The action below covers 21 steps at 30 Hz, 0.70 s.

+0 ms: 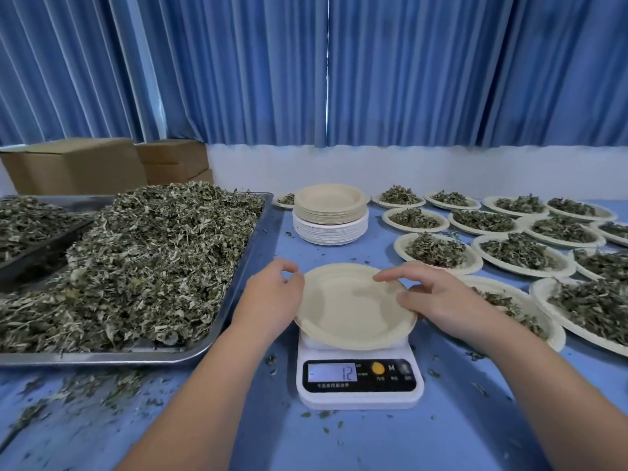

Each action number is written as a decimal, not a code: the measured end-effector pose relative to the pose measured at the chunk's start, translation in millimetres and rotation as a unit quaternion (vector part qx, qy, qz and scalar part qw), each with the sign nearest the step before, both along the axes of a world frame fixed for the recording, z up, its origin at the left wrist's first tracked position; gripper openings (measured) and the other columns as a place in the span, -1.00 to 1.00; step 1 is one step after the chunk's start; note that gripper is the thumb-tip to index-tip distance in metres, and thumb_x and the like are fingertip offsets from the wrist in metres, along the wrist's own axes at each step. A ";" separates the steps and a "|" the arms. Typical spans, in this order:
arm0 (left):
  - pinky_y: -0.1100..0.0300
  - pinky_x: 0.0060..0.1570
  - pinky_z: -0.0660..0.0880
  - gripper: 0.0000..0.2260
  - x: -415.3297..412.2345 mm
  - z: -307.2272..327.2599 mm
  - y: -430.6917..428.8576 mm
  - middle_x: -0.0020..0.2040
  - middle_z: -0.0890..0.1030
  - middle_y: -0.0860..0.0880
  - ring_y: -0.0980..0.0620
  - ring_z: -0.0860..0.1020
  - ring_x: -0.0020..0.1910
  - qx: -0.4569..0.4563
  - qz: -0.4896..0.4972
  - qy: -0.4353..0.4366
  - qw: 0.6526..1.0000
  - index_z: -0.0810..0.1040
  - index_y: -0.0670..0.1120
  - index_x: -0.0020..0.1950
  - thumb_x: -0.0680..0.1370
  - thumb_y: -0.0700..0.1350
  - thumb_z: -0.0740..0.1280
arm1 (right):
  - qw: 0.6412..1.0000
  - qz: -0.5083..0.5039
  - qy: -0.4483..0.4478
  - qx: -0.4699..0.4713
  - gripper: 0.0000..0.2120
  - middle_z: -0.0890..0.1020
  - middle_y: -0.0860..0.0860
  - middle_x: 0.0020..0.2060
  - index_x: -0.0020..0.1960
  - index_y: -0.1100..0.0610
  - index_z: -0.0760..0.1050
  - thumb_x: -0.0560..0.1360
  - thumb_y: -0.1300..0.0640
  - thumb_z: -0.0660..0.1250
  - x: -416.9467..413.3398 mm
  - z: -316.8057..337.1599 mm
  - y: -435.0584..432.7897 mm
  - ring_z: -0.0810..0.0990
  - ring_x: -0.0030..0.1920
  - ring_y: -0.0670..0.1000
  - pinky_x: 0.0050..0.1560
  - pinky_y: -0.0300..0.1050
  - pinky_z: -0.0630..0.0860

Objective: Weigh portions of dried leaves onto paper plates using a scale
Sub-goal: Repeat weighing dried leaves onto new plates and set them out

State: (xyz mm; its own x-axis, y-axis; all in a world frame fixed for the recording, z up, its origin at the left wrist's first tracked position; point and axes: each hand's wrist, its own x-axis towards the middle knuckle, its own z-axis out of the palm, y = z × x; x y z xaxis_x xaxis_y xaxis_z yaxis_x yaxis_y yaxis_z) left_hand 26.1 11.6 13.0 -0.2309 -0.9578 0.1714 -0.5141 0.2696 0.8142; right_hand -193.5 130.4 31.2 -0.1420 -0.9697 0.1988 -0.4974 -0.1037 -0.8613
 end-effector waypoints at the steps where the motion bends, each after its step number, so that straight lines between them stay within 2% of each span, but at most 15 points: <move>1: 0.17 -0.28 0.42 -0.88 0.8 0.5 0.0 -0.15 0.55 0.11 0.10 0.54 -0.25 -0.001 0.003 -0.012 1.000 0.48 0.15 -0.01 0.59 0.11 0.18 | 1.000 0.001 0.008 0.002 -0.64 0.54 -0.17 0.13 0.09 -0.16 0.62 0.55 0.29 0.28 -0.7 0.8 -0.3 0.46 -0.28 -0.04 -0.22 -0.34 0.42; 3: 0.13 -0.20 0.42 -0.76 2.1 0.4 -0.3 -0.07 0.56 0.07 0.08 0.53 -0.14 0.000 0.006 -0.022 1.000 0.48 0.10 -0.02 0.60 0.19 0.11 | 1.000 -0.004 0.010 -0.001 -0.63 0.49 -0.16 0.15 0.16 -0.18 0.57 0.56 0.27 0.29 -3.2 1.6 -0.5 0.48 -0.30 0.00 -0.25 -0.28 0.44; 5: 0.09 -0.11 0.40 -0.70 3.0 1.4 1.2 -0.03 0.57 0.00 0.00 0.53 -0.06 -0.018 0.013 -0.027 0.999 0.47 0.09 -0.09 0.61 0.22 0.06 | 1.000 -0.022 -0.007 -0.017 -0.64 0.47 -0.15 0.15 0.18 -0.20 0.55 0.56 0.23 0.30 -6.7 1.3 0.5 0.51 -0.39 -0.04 -0.37 -0.23 0.44; 8: 0.07 -0.10 0.42 -0.68 6.8 8.7 2.7 -0.12 0.56 -0.03 -0.05 0.52 -0.10 -0.064 0.027 -0.006 0.998 0.39 0.06 -0.24 0.62 0.19 0.08 | 0.998 -0.053 -0.022 -0.032 -0.71 0.50 -0.15 0.17 0.16 -0.18 0.55 0.56 0.17 0.32 -10.3 -0.4 0.7 0.56 -0.39 -0.05 -0.41 -0.27 0.43; 11: 0.08 -0.13 0.43 -0.80 21.3 20.5 -3.3 -0.07 0.57 -0.04 -0.07 0.52 -0.09 -0.128 0.072 -0.061 0.987 0.52 0.03 -0.04 0.61 0.08 0.16 | 0.995 -0.081 -0.018 -0.048 -0.76 0.51 -0.14 0.20 0.13 -0.14 0.55 0.55 0.16 0.33 -9.6 -3.0 -2.0 0.56 -0.40 -0.11 -0.39 -0.39 0.42; 14: -0.04 0.10 0.46 -0.70 44.7 26.4 -12.9 0.15 0.53 -0.14 -0.19 0.50 0.12 -0.157 0.168 -0.197 0.953 0.53 -0.03 0.20 0.59 0.08 0.17 | 0.993 -0.100 -0.028 -0.062 -0.78 0.52 -0.10 0.19 0.07 -0.14 0.54 0.56 0.17 0.32 -7.4 -3.8 -3.7 0.54 -0.39 -0.21 -0.42 -0.41 0.42; 17: -0.18 0.29 0.29 -0.48 63.5 24.9 -21.3 0.42 0.36 -0.17 -0.25 0.35 0.36 -0.044 0.203 -0.325 0.923 0.36 0.01 0.43 0.60 0.26 0.02 | 0.992 -0.112 -0.016 -0.061 -0.79 0.54 -0.10 0.15 0.04 -0.17 0.55 0.56 0.15 0.31 -7.9 -5.3 -4.1 0.53 -0.38 -0.15 -0.39 -0.35 0.43; 19: -0.24 0.37 0.21 -0.37 71.3 21.1 -26.9 0.50 0.26 -0.17 -0.27 0.27 0.43 0.046 0.176 -0.334 0.925 0.26 0.01 0.51 0.58 0.35 -0.09 | 0.991 -0.116 -0.008 -0.062 -0.80 0.54 -0.12 0.13 0.03 -0.17 0.55 0.56 0.15 0.31 -9.0 -6.8 -4.3 0.54 -0.39 -0.13 -0.33 -0.28 0.41; 21: -0.22 0.41 0.19 -0.30 73.2 16.9 -29.6 0.52 0.24 -0.18 -0.24 0.25 0.46 0.104 0.130 -0.317 0.934 0.22 -0.05 0.54 0.57 0.37 -0.14 | 0.990 -0.120 -0.002 -0.068 -0.80 0.55 -0.13 0.11 0.02 -0.16 0.56 0.56 0.15 0.31 -10.4 -7.7 -4.4 0.54 -0.40 -0.13 -0.35 -0.30 0.41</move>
